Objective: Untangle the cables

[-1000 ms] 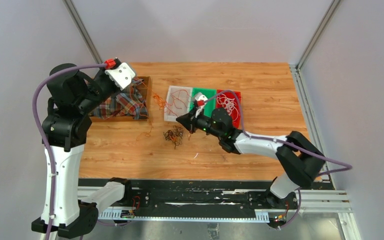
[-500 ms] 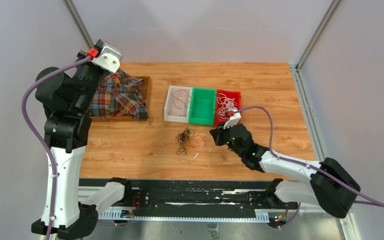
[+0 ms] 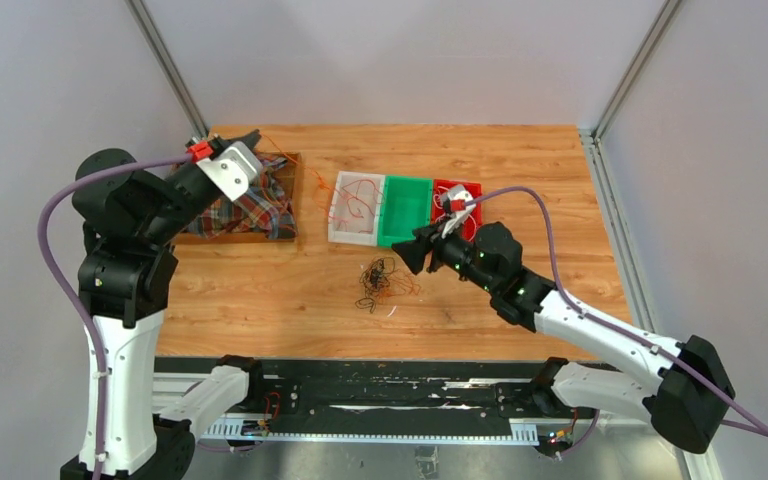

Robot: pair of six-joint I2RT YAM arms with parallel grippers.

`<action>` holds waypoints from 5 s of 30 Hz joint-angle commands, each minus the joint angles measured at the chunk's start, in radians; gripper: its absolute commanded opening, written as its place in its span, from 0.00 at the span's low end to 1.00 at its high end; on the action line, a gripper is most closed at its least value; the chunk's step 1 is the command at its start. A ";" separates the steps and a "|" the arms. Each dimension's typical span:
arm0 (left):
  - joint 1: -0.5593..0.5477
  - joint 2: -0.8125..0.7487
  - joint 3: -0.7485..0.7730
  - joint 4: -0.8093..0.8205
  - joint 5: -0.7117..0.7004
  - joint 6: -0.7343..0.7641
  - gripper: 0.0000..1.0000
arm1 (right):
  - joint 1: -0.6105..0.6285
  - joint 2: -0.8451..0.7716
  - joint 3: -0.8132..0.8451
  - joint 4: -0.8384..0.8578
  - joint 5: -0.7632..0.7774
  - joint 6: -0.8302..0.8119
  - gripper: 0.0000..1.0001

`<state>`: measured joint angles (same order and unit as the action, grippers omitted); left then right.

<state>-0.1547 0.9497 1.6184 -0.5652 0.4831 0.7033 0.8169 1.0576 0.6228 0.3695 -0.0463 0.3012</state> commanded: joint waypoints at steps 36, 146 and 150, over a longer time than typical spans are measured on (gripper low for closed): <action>-0.006 -0.070 -0.122 -0.184 0.419 0.089 0.00 | 0.094 0.509 0.759 0.328 -0.946 0.197 0.53; -0.254 0.445 -0.336 0.467 -0.264 0.300 0.00 | -0.256 0.242 0.116 0.019 -0.032 0.199 0.50; -0.278 0.455 -0.357 0.403 -0.283 0.255 0.00 | -0.263 0.218 0.101 -0.008 -0.021 0.208 0.50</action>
<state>-0.4019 1.4361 1.2663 -0.1085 0.2249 0.9806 0.5724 1.3048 0.7406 0.4080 -0.1005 0.4973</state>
